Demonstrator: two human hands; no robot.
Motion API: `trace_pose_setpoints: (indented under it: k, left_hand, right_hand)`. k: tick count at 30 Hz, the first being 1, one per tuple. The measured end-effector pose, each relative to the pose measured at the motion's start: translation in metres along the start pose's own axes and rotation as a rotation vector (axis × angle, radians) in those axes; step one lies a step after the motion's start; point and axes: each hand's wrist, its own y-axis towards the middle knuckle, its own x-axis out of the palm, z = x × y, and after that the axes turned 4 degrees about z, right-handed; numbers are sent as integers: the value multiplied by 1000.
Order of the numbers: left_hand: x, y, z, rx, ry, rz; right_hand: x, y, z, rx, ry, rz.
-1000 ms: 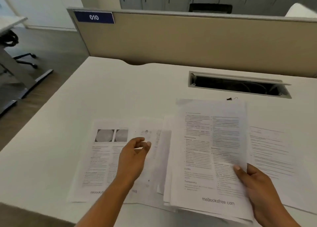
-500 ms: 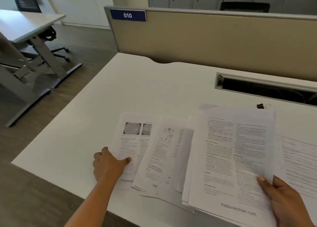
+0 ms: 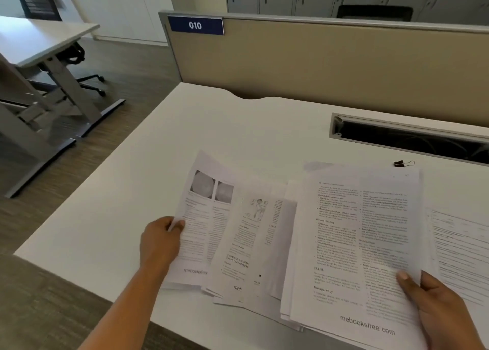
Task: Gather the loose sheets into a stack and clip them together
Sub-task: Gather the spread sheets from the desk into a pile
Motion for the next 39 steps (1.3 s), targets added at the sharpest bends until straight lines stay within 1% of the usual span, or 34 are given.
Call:
trace_pose_setpoints:
  k: [2,6,9,11,14,18,21,26,29,31,34,35,36,38,39]
  left_hand:
    - [-18,-1,7,18,-68,55]
    - [-58,-6,24,10,-262,188]
    - [-86,-12,33,8,-383,244]
    - [-99,-20,44,-6,-460,251]
    - [-102,-36,63,-2,-596,167]
    - [-72,-57,84,13,-693,-106]
    - [-34,-79,99,-2,-760,-241]
    - [14,-107,115,-12,-722,-370]
    - [26,-114,116,9,-626,-417]
    - [30,-115,116,39,-542,-382]
    - [34,-109,116,137,-281,-244]
    - [34,-107,116,129,-255,-245]
    - [33,-105,117,84,-294,-291]
    - [33,-102,118,-50,-461,-446]
    - [34,-102,118,-86,-505,-517]
  right_hand:
    - [-1,1,-1,-14,-18,21]
    - [-2,4,0,-15,19,0]
    - [1,4,-1,-11,27,-14]
    - [2,7,2,-10,31,-19]
    - [7,8,0,-2,42,-58]
    - [21,9,-6,28,82,-136]
    - [33,9,-11,23,78,-159]
    - [48,5,-21,1,44,-203]
    - [51,2,-28,-4,36,-230]
    - [51,1,-31,-5,48,-238]
    - [50,0,-34,-12,58,-237]
    - [50,-1,-36,-15,58,-242]
    - [50,-2,-37,-22,57,-249]
    - [49,-4,-40,-30,51,-264]
    - [50,-6,-42,-43,52,-269]
